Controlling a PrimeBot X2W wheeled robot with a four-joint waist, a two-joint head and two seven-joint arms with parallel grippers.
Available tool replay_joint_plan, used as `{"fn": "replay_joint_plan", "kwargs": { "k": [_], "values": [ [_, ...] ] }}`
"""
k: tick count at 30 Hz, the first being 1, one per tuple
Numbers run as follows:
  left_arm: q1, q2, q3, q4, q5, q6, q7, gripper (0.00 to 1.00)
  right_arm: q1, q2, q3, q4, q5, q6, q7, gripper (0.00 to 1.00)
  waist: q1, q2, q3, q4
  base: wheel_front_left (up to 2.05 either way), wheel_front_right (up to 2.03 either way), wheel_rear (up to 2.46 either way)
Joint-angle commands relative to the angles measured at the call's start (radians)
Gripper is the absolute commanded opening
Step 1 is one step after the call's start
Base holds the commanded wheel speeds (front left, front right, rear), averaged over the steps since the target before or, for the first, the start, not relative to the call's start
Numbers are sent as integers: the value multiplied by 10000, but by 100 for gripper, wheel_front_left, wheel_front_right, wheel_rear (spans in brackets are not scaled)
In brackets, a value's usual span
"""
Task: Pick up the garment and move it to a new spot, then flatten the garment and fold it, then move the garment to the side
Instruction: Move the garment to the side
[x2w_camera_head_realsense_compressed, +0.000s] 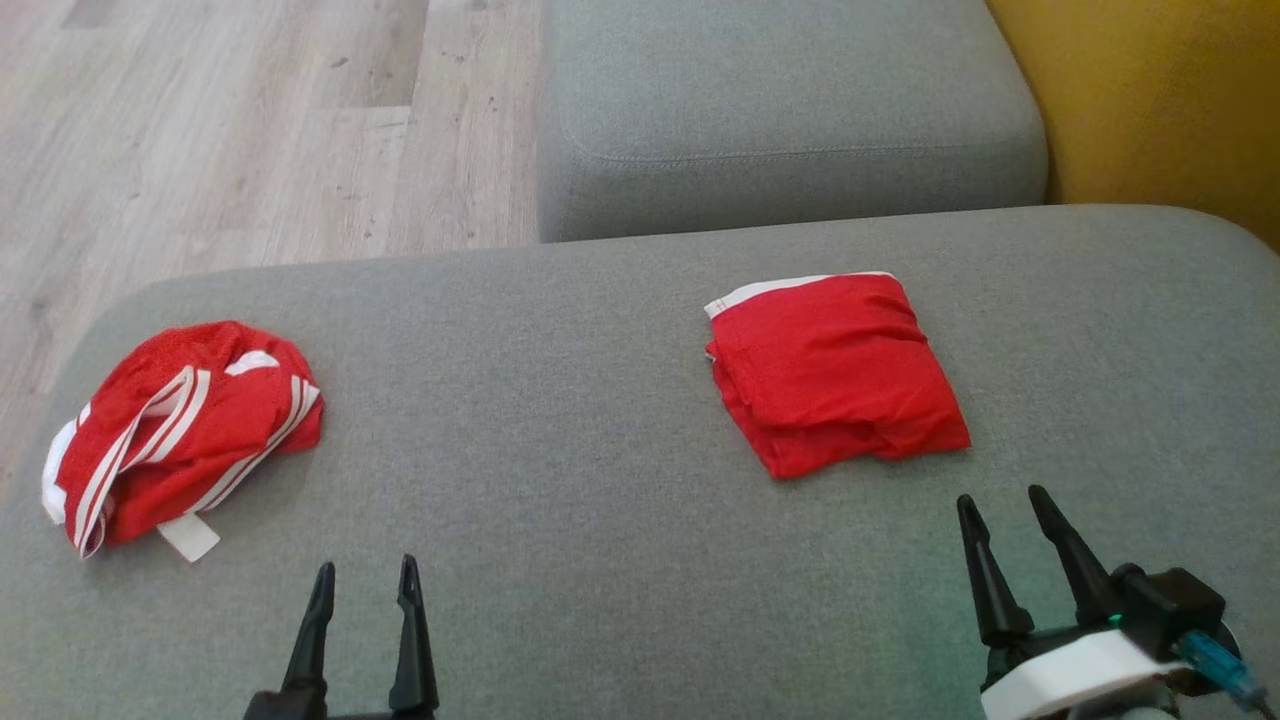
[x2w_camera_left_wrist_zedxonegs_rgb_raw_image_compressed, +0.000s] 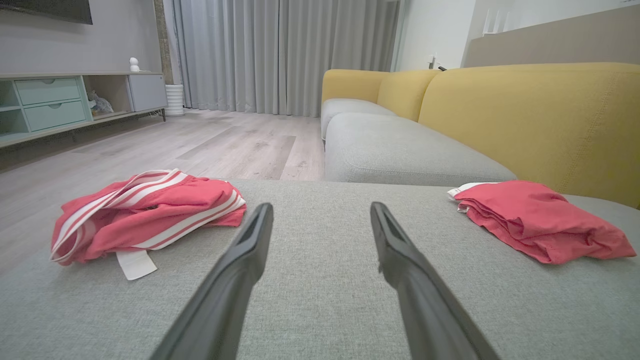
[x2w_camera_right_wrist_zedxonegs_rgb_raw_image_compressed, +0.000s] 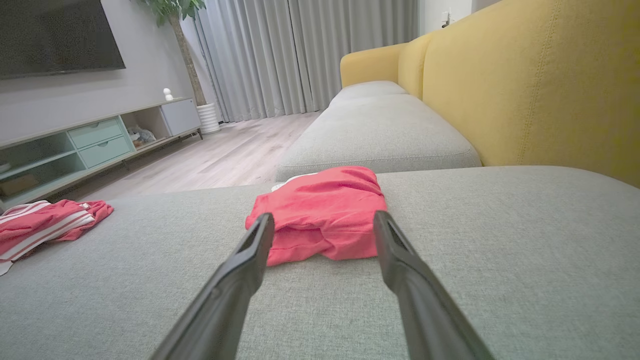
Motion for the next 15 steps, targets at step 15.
{"fn": "replay_joint_plan", "kwargs": {
  "k": [15],
  "values": [
    [-398,-26,305,-460,-4,110,-51,100,-514,-172,279,227,134,67,-110,100,0,0,319,36,0,0,0]
  ]
}}
